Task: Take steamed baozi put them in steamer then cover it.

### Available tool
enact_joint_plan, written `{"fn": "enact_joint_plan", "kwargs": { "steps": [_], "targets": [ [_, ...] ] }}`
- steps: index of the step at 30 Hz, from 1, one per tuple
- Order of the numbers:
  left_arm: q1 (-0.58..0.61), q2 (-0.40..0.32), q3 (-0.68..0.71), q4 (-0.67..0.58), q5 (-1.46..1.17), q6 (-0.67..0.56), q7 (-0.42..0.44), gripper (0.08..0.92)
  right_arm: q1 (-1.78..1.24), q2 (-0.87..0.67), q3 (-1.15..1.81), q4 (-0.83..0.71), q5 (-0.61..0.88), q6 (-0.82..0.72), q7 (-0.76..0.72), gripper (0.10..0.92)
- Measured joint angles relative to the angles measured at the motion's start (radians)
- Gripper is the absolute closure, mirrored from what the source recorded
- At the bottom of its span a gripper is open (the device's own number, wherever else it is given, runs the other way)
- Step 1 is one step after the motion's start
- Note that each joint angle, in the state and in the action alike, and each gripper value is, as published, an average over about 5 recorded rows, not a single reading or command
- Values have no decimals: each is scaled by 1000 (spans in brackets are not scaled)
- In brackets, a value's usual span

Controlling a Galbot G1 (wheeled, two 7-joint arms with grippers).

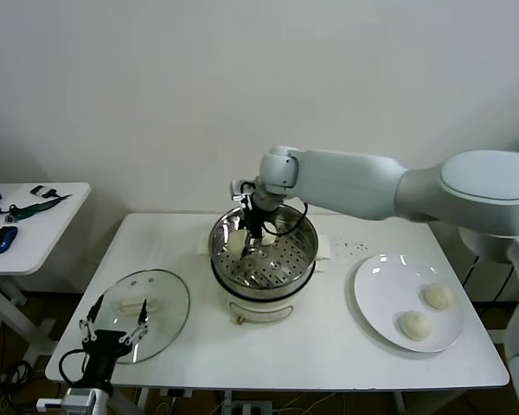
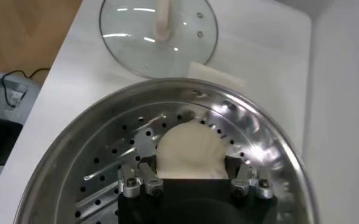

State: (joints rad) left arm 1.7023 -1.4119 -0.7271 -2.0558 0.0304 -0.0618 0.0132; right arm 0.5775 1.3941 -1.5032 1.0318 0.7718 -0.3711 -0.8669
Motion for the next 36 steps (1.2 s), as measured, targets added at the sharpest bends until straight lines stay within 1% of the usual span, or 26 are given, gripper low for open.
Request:
{"fn": "enact_joint_plan", "kwargs": {
  "steps": [6,10,13,21,28,36],
  "targets": [
    [-3,2,0,3,-1,0,0,177,-32,15,0,-18,-18,-3,11,296],
    [-2,3,-1,5,-1,0,0,177,-39,18,1,-21,-25,-9,13,230],
    [-2,4,-1,5,-1,0,0,177,-40,17,6,-18,-28,-13,13,206],
    [1,4,-1,4,-2,-1,-1,177,-1,-26,21,15,-27,-4,-10,202],
    [5,5,-1,1,-1,-1,-3,177,106,-148,0,95,-34,28,-85,203],
    [15,7,-5,1,-1,-2,-6,177,199,-373,-19,229,-104,66,-152,203]
  ]
}}
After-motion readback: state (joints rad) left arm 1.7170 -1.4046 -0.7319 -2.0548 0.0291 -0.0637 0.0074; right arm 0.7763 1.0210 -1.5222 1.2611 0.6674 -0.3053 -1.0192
